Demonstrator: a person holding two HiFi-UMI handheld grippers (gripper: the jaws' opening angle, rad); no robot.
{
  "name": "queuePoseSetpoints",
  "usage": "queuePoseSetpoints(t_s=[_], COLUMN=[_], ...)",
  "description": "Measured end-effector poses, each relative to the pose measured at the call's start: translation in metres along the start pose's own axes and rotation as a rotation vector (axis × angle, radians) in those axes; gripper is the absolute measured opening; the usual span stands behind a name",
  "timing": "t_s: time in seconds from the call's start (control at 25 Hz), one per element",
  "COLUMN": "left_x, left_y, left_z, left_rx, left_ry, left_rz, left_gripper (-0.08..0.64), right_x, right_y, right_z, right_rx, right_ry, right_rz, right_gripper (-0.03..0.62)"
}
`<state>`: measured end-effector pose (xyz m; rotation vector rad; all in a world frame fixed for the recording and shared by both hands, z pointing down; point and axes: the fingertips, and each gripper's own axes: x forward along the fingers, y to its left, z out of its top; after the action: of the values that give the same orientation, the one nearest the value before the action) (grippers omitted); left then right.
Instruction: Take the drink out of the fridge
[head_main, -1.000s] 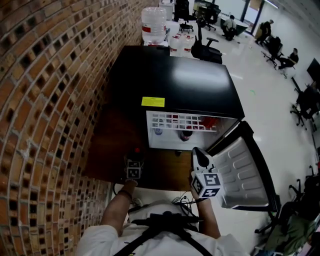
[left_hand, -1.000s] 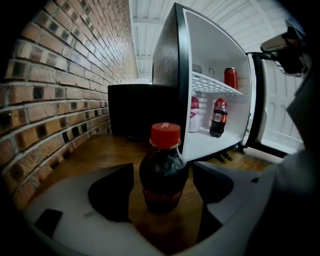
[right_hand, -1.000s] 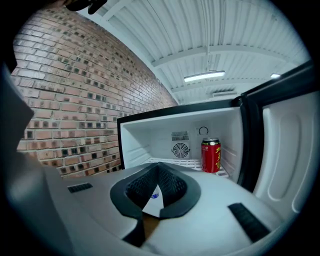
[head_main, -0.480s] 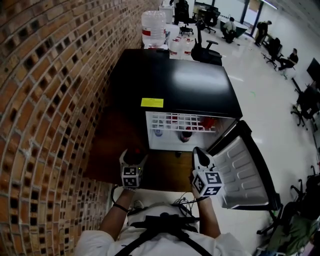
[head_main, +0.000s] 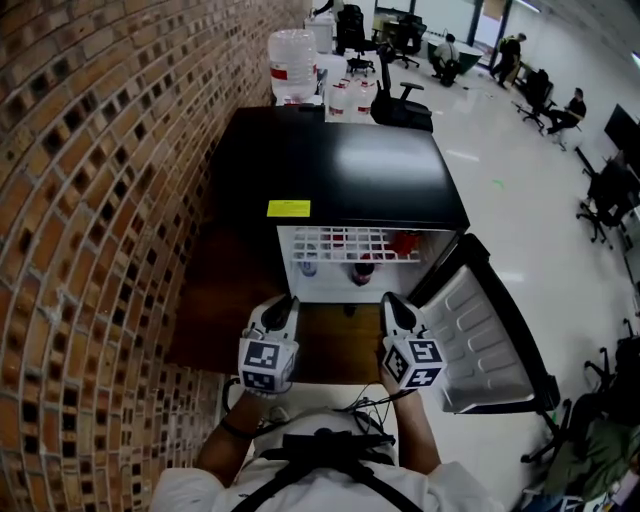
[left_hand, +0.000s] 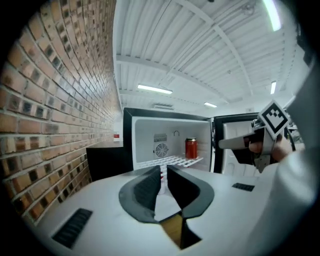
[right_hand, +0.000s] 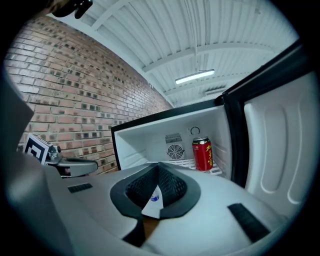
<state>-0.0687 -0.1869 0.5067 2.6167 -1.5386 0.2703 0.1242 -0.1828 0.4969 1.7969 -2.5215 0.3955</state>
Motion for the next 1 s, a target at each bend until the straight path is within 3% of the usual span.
queuePoseSetpoints(t_s=[0.08,0.4,1.0], left_x=[0.001,0.013,0.016], left_y=[-0.011,-0.047,-0.056], left_z=[0.011,0.032,0.040], left_rx=[-0.008,-0.038,-0.054], left_ry=[-0.023,-0.076,-0.085], left_rz=[-0.028,-0.101,-0.111], left_gripper=[0.005,0.003,0.003], right_x=[-0.003,-0.010,-0.014], right_y=[-0.002,0.001,0.007], right_z=[0.001,0.008,0.010], right_rx=[-0.005,-0.102,-0.163], right_ry=[0.000,0.001,0.027], right_rz=[-0.005,-0.022,-0.023], right_gripper=[0.006,0.006,0.006])
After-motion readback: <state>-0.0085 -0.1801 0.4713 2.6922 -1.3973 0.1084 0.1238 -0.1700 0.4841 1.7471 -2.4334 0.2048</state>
